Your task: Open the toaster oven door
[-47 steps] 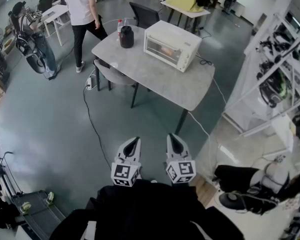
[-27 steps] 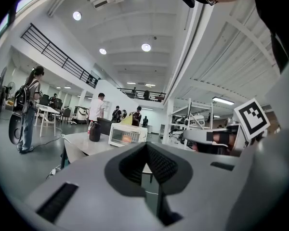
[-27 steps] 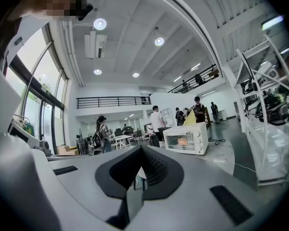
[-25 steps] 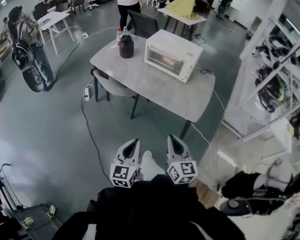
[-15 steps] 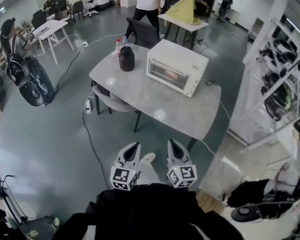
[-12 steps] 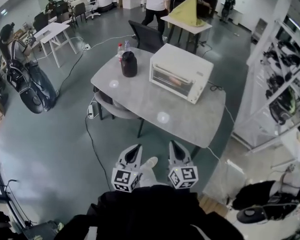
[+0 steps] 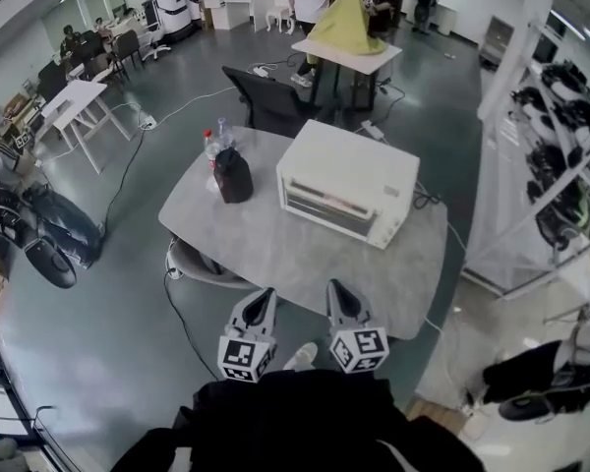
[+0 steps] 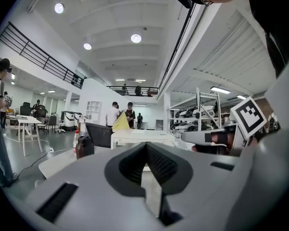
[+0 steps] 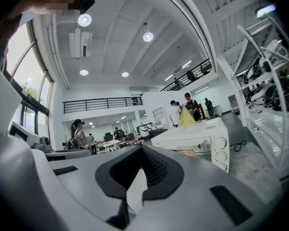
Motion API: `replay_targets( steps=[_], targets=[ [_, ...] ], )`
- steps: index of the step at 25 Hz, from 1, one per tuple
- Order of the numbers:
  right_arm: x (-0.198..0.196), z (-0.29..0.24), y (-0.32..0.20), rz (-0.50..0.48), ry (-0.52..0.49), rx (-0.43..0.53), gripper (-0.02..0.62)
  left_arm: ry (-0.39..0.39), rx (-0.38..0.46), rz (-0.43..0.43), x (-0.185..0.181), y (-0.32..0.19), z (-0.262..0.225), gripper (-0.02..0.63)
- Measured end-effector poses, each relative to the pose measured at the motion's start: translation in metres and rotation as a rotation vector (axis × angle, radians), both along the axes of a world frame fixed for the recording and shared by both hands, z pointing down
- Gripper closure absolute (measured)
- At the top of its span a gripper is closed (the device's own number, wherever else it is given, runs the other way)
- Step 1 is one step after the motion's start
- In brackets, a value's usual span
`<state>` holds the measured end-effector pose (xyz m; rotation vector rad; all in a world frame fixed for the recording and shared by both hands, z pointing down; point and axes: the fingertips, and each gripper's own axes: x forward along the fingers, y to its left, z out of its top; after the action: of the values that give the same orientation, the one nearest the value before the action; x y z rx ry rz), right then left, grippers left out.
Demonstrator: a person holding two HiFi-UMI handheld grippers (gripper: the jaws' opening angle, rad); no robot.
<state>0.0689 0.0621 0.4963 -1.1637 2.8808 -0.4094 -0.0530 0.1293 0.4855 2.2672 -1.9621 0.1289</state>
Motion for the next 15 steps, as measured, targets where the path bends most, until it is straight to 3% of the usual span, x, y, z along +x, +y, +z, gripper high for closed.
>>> replay_targets(
  steps=[5, 15],
  targets=[
    [-0.007, -0.003, -0.065, 0.043, 0.017, 0.032, 0.592, -0.017, 0.002, 0.044, -0.011, -0.07, 0.013, 0.603],
    [-0.009, 0.004, -0.134, 0.094, 0.038, 0.018, 0.592, -0.02, -0.017, 0.123, -0.007, -0.159, 0.015, 0.603]
  ],
)
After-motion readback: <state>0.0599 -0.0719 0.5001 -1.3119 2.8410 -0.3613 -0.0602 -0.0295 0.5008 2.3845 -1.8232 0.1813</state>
